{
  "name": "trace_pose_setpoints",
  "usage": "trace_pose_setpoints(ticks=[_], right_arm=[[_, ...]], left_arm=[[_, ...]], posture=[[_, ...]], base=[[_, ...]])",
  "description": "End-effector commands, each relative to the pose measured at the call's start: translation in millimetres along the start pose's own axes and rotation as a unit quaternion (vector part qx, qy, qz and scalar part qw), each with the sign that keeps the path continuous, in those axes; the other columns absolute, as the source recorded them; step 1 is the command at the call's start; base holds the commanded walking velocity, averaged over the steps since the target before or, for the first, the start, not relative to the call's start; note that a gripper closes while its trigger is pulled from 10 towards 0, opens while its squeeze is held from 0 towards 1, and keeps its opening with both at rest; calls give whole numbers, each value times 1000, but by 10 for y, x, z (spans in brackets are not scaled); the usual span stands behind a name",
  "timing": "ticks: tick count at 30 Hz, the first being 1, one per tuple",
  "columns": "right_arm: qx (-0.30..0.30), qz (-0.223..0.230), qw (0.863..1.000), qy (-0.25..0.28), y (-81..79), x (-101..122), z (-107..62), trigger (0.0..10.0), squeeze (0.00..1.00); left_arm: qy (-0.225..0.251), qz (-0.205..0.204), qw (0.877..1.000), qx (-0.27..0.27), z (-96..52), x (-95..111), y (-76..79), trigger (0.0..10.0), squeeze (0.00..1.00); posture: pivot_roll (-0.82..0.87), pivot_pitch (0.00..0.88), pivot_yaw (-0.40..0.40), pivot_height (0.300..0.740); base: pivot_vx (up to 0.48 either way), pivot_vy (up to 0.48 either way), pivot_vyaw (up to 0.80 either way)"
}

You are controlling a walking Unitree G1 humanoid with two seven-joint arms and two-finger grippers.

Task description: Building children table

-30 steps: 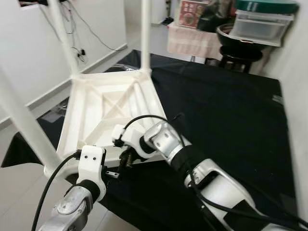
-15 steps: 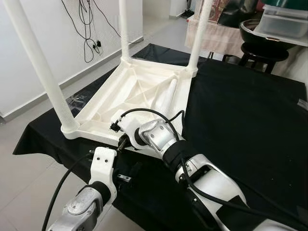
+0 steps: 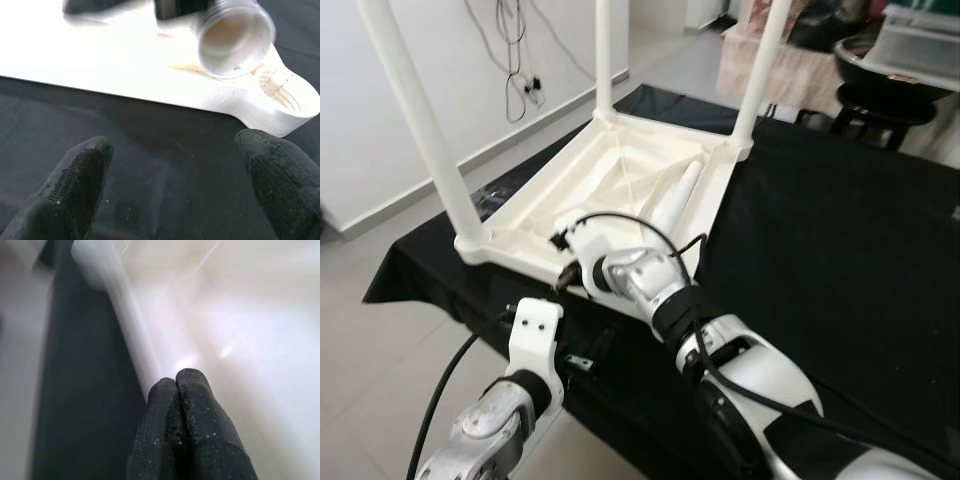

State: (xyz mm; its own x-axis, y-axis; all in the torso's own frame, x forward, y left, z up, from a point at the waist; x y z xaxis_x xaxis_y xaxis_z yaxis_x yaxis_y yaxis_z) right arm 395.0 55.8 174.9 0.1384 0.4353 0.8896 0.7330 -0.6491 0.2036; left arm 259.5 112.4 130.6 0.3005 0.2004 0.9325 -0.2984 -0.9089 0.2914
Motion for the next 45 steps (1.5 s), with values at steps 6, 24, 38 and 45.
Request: trace_pose_setpoints(ticks=[6, 24, 38, 45], right_arm=[[-1, 2, 998, 70, -197, 253, 26, 10000, 545], [-22, 59, 986, 154, 137, 253, -199, 10000, 1000], [-73, 58, 977, 190, 482, -176, -582, 10000, 0], [-129, 72, 969, 198, 661, -368, -770, 10000, 0]], left_arm=[[-6, 0, 1000, -5, 0, -18, 16, 10000, 0], [40, 65, 997, 26, 16, 155, -111, 10000, 0], [59, 87, 994, 9, 53, 220, -69, 10000, 0], [36, 91, 994, -42, 14, 127, 71, 10000, 0]], posture=[[27, 92, -62, 740], [23, 79, -64, 740], [4, 61, -47, 740], [5, 56, -34, 740]], base=[[0, 0, 0], [0, 0, 0], [0, 0, 0], [0, 131, 0]])
Point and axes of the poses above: a point about 5 cm out from each wrist's last joint towards the gripper, its own z axis pointing out of the wrist towards the gripper, its own x axis along the axis of the wrist's last joint, y = z × x, the point moved 4 cm from there along z, pointing out of the wrist towards the gripper, and after that the axes turned 10 degrees about -z, right-handed, at the moved point
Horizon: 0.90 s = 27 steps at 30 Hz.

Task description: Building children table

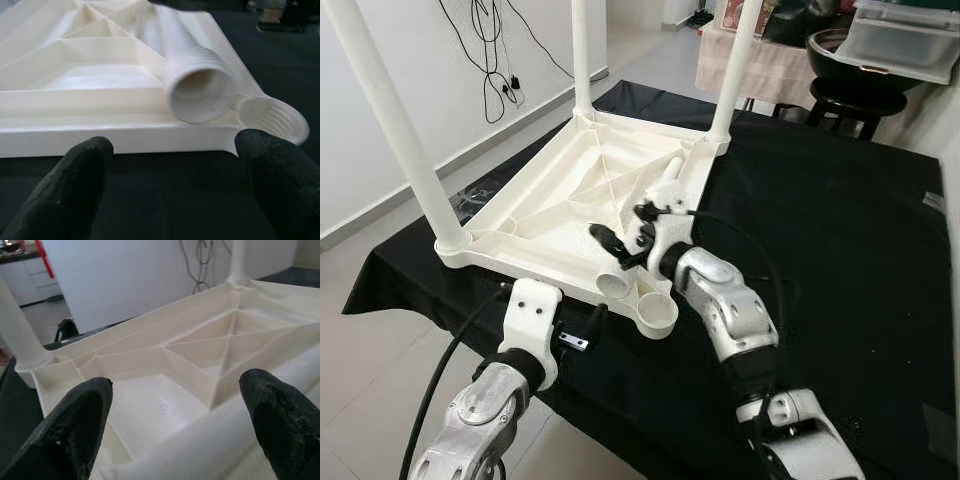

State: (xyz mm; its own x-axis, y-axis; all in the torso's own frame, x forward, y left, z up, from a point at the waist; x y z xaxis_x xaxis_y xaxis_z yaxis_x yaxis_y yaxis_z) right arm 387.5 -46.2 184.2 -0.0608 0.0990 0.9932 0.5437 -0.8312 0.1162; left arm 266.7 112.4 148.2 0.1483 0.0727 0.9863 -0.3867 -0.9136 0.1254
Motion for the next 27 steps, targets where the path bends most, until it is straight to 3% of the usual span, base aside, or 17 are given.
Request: trace_pose_setpoints(ticks=[1, 4, 11, 17, 20, 21, 23, 27], right_arm=[[-19, -5, 1000, 11, 91, 10, -74, 10000, 0], [-25, -9, 1000, 13, 129, 13, -96, 10000, 0], [-39, -20, 999, 19, 160, 48, -90, 10000, 0], [-54, -27, 997, 44, 206, 125, -119, 10000, 0], [-55, -31, 997, 49, 220, 146, -131, 10000, 0], [-61, -46, 996, 54, 254, 168, -155, 10000, 0], [-64, -54, 995, 54, 269, 173, -164, 10000, 0], [-46, -134, 988, 59, 273, 190, -216, 10000, 0]], left_arm=[[-15, -1, 998, -56, -36, -47, 176, 10000, 0], [-11, -3, 996, -90, -50, -25, 272, 10000, 0], [-7, -5, 995, -104, -59, 0, 304, 10000, 0], [2, -8, 997, -71, -30, 12, 187, 10000, 0], [8, -1, 999, -48, -10, 26, 100, 10000, 0], [16, 1, 1000, -24, 0, 40, 6, 10000, 0], [19, 2, 1000, -16, 1, 43, -26, 10000, 0], [26, 9, 999, 18, -2, 43, -159, 10000, 0]], posture=[[5, 55, -32, 740], [4, 53, -30, 740], [7, 51, -30, 740], [6, 51, -32, 740], [4, 51, -32, 740], [2, 51, -31, 740], [1, 51, -30, 740], [1, 49, -31, 740]], base=[[0, 450, 0], [0, 450, 0], [0, 447, 0], [0, 426, 0], [0, 0, 0], [0, 0, 0], [0, 0, 0], [0, 0, 0]])
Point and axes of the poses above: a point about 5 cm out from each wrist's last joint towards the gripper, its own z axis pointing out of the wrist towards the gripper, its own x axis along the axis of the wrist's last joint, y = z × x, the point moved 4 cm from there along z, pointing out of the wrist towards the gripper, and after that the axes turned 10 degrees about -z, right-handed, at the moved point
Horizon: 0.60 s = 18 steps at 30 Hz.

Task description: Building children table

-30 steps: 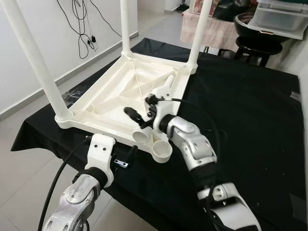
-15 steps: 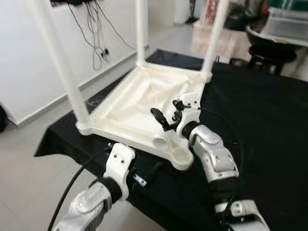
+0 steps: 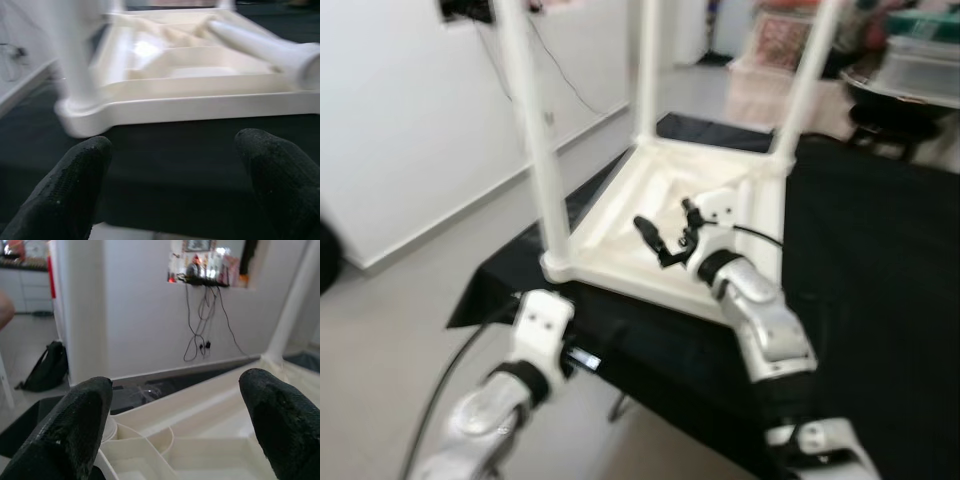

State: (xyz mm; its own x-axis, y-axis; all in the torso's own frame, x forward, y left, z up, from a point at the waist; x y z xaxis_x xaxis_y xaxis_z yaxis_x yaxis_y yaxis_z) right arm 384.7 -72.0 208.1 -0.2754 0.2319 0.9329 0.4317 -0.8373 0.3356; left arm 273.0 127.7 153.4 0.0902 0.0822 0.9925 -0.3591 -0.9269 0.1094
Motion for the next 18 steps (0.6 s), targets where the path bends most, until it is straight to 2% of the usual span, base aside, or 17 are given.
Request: trace_pose_setpoints(ticks=[1, 2, 3, 5, 7, 9, 10, 14, 18], right_arm=[[18, -56, 998, 4, 27, -23, -72, 10000, 0], [18, -56, 998, 4, 27, -23, -72, 10000, 0], [45, -108, 993, 3, 23, -33, -104, 10000, 0], [54, -130, 990, -2, 42, -45, -118, 10000, 0], [58, -167, 984, -34, 138, -126, -130, 10000, 0], [58, -167, 984, -34, 138, -126, -130, 10000, 0], [80, -223, 968, -80, 237, -269, -180, 10000, 0], [110, -240, 959, -100, 293, -333, -243, 10000, 0], [184, -239, 948, -102, 344, -330, -408, 10000, 0]], left_arm=[[-3, 3, 1000, 11, 6, -39, -33, 10000, 0], [-3, 3, 1000, 11, 6, -39, -33, 10000, 0], [-4, 2, 1000, 22, 8, -57, -71, 10000, 0], [-4, 1, 1000, 25, 9, -67, -84, 10000, 0], [-5, 0, 1000, 26, 15, -79, -88, 10000, 0], [-5, 0, 1000, 26, 15, -79, -88, 10000, 0], [-6, -2, 1000, 24, 21, -89, -82, 10000, 0], [-6, -4, 1000, 23, 25, -97, -79, 10000, 0], [-9, -7, 1000, 20, 34, -116, -73, 10000, 0]], posture=[[0, 49, -31, 740], [0, 49, -31, 740], [-1, 48, -30, 740], [-1, 48, -30, 740], [-3, 48, -30, 740], [-3, 48, -30, 740], [-5, 47, -30, 740], [-5, 46, -29, 740], [-5, 47, -28, 740]], base=[[0, 0, 0], [0, 0, 0], [0, 0, 0], [0, 0, 0], [0, 0, 0], [0, 0, 0], [0, 0, 0], [0, 0, 0], [0, 0, 0]])
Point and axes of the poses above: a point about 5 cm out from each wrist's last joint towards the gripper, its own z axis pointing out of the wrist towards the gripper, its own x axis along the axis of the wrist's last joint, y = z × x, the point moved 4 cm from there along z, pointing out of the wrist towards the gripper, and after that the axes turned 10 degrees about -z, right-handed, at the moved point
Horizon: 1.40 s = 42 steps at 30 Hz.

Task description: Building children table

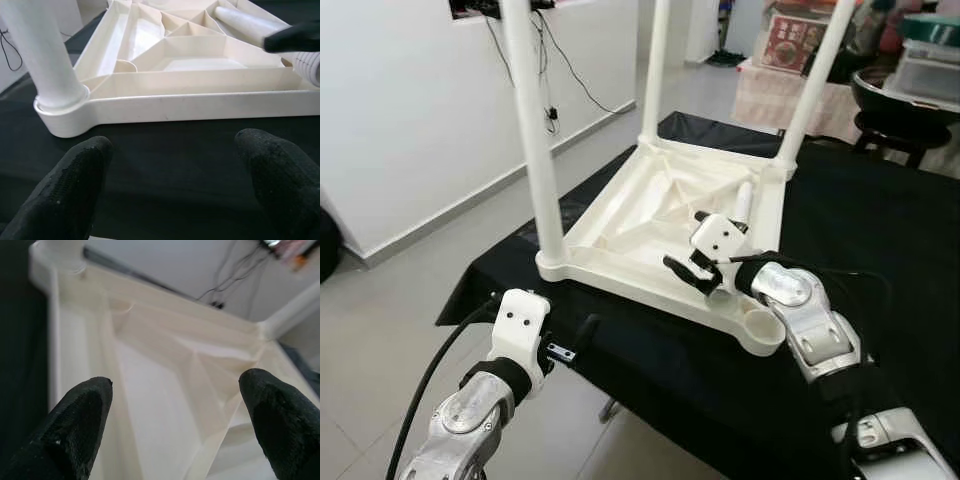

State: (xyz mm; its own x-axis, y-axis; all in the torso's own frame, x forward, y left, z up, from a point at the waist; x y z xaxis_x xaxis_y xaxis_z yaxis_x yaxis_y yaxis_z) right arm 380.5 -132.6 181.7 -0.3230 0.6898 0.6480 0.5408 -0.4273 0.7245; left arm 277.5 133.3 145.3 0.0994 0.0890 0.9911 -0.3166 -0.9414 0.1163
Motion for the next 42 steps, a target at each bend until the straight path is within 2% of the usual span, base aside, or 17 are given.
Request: trace_pose_setpoints(ticks=[1, 7, 12, 14, 15, 16, 18, 21, 30, 32, 38, 40, 42], right_arm=[[27, -2, 999, 23, -41, 61, -35, 10000, 0], [93, 0, 995, 46, -100, 55, -228, 10000, 0], [118, -25, 993, 19, -147, -44, -268, 10000, 0], [125, -40, 991, -15, -153, -151, -308, 10000, 0], [125, -40, 991, -15, -153, -151, -308, 10000, 0], [110, -46, 992, -47, -86, -239, -319, 10000, 0], [103, -56, 991, -66, -44, -288, -334, 10000, 0], [107, -68, 989, -76, -38, -312, -360, 10000, 0], [60, -76, 988, -119, 144, -378, -376, 10000, 0], [45, -67, 988, -129, 172, -387, -363, 10000, 0], [29, -34, 989, -143, 122, -377, -316, 10000, 0], [9, -10, 988, -154, 112, -379, -290, 10000, 0], [9, -10, 988, -154, 112, -379, -290, 10000, 0]], left_arm=[[-6, -2, 1000, -2, 8, -44, 5, 10000, 0], [-10, -3, 1000, -6, 15, -68, 9, 10000, 0], [-13, -3, 1000, -8, 18, -79, 7, 10000, 0], [-16, 0, 1000, -11, 21, -85, 11, 10000, 0], [-16, 0, 1000, -11, 21, -85, 11, 10000, 0], [-17, 2, 1000, -13, 22, -92, 11, 10000, 0], [-18, 3, 1000, -14, 23, -95, 12, 10000, 0], [-18, 4, 1000, -15, 21, -97, 15, 10000, 0], [-18, 7, 1000, -15, 18, -94, 16, 10000, 0], [-18, 7, 1000, -15, 18, -92, 15, 10000, 0], [-18, 7, 1000, -14, 18, -89, 10, 10000, 0], [-17, 7, 1000, -13, 19, -87, 8, 10000, 0], [-17, 7, 1000, -13, 19, -87, 8, 10000, 0]], posture=[[-5, 47, -28, 740], [-9, 43, -25, 740], [-11, 41, -23, 740], [-10, 39, -22, 740], [-10, 39, -22, 740], [-11, 38, -19, 740], [-12, 37, -19, 740], [-12, 34, -18, 740], [-12, 37, -19, 740], [-13, 37, -19, 740], [-15, 39, -21, 740], [-17, 40, -21, 740], [-17, 40, -21, 740]], base=[[0, 0, 0], [0, 0, 0], [0, 0, 0], [0, 0, 0], [0, 0, 0], [0, 0, 0], [0, 0, 0], [0, 0, 0], [0, 0, 0], [0, 0, 0], [0, 0, 0], [0, 0, 0], [0, 0, 0]])
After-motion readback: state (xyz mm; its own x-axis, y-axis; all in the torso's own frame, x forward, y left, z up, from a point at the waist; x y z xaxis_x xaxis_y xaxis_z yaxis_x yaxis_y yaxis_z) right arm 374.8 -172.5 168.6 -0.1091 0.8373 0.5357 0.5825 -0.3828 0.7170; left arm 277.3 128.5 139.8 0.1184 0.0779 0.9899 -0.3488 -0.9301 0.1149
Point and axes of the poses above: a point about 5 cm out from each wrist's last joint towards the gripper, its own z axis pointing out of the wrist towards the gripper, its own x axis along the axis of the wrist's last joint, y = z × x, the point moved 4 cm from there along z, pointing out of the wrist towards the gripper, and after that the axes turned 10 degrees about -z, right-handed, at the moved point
